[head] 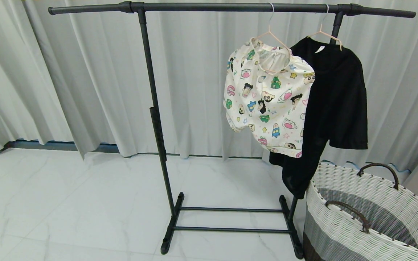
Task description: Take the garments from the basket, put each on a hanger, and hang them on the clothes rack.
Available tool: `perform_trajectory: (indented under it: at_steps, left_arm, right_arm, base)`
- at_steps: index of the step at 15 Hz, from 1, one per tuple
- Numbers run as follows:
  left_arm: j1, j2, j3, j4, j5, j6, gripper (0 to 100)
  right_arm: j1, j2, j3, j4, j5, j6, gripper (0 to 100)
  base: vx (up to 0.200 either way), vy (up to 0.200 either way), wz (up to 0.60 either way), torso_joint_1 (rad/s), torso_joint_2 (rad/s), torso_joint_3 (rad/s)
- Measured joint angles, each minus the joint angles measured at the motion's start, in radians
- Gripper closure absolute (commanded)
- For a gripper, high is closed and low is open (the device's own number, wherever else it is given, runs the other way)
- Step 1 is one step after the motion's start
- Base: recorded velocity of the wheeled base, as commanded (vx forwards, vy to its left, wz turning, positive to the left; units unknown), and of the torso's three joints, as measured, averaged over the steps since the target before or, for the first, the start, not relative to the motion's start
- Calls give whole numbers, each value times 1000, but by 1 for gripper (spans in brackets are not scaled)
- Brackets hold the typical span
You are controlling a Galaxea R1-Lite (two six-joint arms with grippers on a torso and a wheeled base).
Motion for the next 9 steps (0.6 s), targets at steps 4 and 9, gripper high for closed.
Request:
perform_trajectory:
  at_steps: [4, 9]
  left_arm:
    - [0, 0, 0, 0, 0, 0, 0]
    - [0, 0, 0, 0, 0, 0, 0]
  right_arm:
    - [0, -1, 0, 2, 19, 20, 0]
    - [0, -2, 0, 2, 27, -8, 0]
  base:
    - [0, 0, 0, 0, 0, 0]
    - [0, 0, 0, 0, 0, 0]
